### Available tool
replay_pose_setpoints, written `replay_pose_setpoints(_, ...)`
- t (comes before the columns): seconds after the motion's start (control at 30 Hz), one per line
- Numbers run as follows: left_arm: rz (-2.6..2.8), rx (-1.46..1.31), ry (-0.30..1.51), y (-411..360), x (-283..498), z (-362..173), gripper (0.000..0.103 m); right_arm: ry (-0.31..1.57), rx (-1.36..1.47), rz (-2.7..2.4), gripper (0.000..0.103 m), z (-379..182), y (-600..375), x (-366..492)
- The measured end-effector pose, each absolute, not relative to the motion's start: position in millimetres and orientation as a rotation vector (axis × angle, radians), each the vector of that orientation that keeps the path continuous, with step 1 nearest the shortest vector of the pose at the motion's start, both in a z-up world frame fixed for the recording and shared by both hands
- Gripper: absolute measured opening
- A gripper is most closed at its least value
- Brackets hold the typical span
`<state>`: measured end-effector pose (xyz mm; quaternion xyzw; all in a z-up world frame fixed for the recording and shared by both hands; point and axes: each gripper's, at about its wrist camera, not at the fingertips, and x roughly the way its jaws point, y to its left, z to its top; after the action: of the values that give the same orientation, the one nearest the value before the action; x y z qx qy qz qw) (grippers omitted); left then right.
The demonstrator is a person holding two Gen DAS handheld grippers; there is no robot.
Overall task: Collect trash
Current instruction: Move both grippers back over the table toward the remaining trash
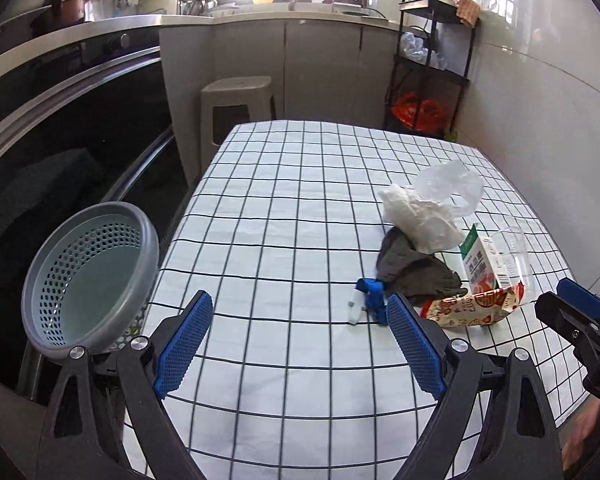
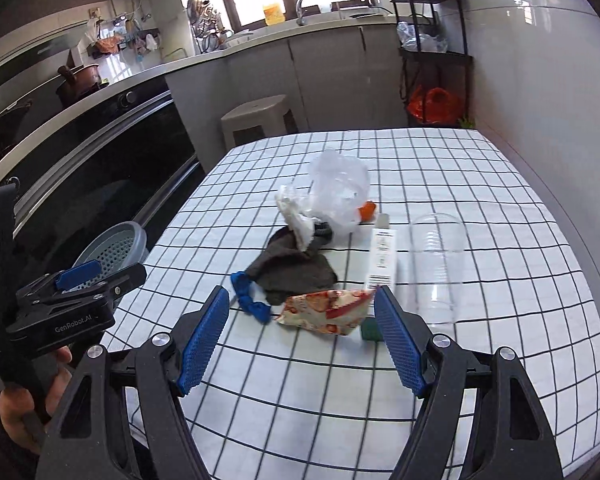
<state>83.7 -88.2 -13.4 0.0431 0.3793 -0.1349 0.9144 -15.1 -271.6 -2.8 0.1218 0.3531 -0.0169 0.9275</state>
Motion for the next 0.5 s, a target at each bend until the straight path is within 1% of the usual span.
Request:
replay_pose_setpoints(0.23, -0.321, 0.13, 0.787, -125.5, 89.5, -23.3, 0.087, 0.737, 0.268, -0.104, 0.072, -11.5, -310.2, -23.6)
replay_pose_setpoints(0.5, -0.295, 0.142, 0.786, -131.5, 106.0, -37.2, 0.088, 0.768, 0.259, -0.157, 0.072, -25.5, -343.1, -7.1)
